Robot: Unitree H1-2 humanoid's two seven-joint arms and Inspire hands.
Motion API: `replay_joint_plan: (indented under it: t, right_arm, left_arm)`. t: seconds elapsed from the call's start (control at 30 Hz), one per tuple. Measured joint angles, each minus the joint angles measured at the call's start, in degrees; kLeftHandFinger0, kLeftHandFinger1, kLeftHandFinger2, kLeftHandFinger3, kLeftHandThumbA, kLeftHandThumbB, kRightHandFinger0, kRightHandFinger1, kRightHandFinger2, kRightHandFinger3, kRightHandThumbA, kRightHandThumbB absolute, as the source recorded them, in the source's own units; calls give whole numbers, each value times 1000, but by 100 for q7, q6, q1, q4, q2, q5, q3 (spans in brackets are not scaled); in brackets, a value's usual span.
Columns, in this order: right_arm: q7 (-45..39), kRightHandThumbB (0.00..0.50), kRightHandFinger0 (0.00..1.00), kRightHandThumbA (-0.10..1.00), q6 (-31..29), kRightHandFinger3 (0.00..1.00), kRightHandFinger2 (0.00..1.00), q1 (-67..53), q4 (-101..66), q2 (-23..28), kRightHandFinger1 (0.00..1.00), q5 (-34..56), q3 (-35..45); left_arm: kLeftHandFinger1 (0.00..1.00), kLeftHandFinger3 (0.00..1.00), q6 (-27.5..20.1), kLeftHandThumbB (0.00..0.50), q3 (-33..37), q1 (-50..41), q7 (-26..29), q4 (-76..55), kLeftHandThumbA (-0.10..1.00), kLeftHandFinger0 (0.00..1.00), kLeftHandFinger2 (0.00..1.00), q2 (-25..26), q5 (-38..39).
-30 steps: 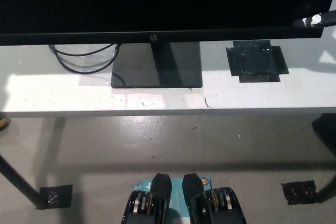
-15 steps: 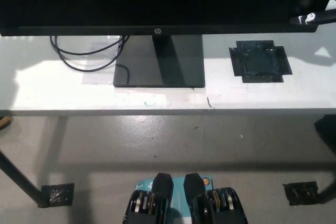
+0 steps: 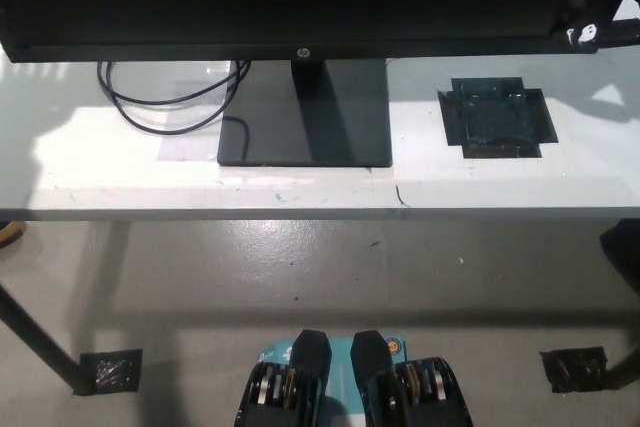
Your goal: The monitor is placed at the center of the table and the robot uses both its hand to grab the left and right sides of the monitor to tilt the angle of the monitor downwards
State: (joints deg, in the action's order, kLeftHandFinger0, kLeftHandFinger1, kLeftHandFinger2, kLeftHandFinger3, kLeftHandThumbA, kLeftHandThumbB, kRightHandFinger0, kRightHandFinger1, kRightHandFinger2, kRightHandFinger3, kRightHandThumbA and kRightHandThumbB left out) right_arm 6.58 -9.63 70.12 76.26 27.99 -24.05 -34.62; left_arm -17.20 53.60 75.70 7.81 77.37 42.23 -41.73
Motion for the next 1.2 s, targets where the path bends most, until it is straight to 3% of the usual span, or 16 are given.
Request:
replay_joint_plan:
  t: [0.07,0.1,0.23,0.37,0.6,0.67,0.8,0.83,0.9,1.0,1.03,1.1,1.2]
  right_arm:
    - [158,500,1000,673,-7,1000,1000,0,48,-27,1000,-1,-32]
    - [240,500,1000,732,-16,1000,1000,0,74,-46,1000,-1,-31]
    - [449,492,1000,732,-161,1000,1000,-5,74,-103,1000,7,128]
    - [369,500,1000,850,-376,1000,1000,-253,-335,-13,1000,89,701]
    - [-26,497,1000,885,-501,1000,1000,-1276,-1804,306,1000,473,1442]
    - [-150,469,1000,930,-531,1000,1000,-1502,-2087,350,1000,588,1624]
    - [-418,461,1000,916,-524,1000,1000,-2108,-2868,550,1000,916,2138]
    - [-491,485,1000,896,-522,1000,1000,-2281,-3066,629,1000,1012,2297]
    - [-605,497,1000,800,-513,1000,1000,-2523,-3382,757,1000,1162,2503]
    - [-844,500,1000,782,-470,1000,1000,-3093,-4042,1045,1000,1510,2973]
    - [-880,500,1000,705,-461,1000,1000,-3181,-4137,1088,1000,1565,3034]
    - [-1046,495,1000,648,-403,1000,1000,-3552,-4547,1248,1000,1824,3326]
    - [-1137,500,1000,648,-316,1000,1000,-4019,-5096,1342,1000,2110,3733]
  left_arm:
    - [1000,1000,11,500,47,10,99,55,788,1000,1000,-28,-51]
    - [1000,1000,13,473,54,16,148,86,849,1000,1000,-37,-75]
    - [1000,1000,-10,451,-178,43,244,169,884,1000,1000,-81,-70]
    - [1000,1000,-108,479,-875,-41,191,245,910,1000,1000,-108,-7]
    - [1000,1000,-314,500,-2257,-944,-3,-314,892,1000,1000,-14,643]
    - [1000,1000,-354,382,-2597,-1241,-99,-533,873,1000,1000,-20,838]
    - [1000,1000,-355,379,-3312,-2121,-342,-1608,869,1000,1000,-5,1292]
    - [1000,1000,-346,411,-3499,-2343,-411,-1864,956,1000,1000,-4,1410]
    - [1000,1000,-326,384,-3746,-2681,-502,-2230,968,1000,1000,32,1552]
    - [1000,1000,-288,377,-4215,-3360,-651,-3090,959,1000,1000,141,1841]
    - [1000,1000,-284,343,-4281,-3464,-675,-3203,977,1000,1000,154,1887]
    - [1000,1000,-260,369,-4578,-3902,-788,-3719,1000,1000,1000,199,2081]
    - [1000,1000,-227,375,-4865,-4393,-855,-4359,1000,1000,1000,201,2250]
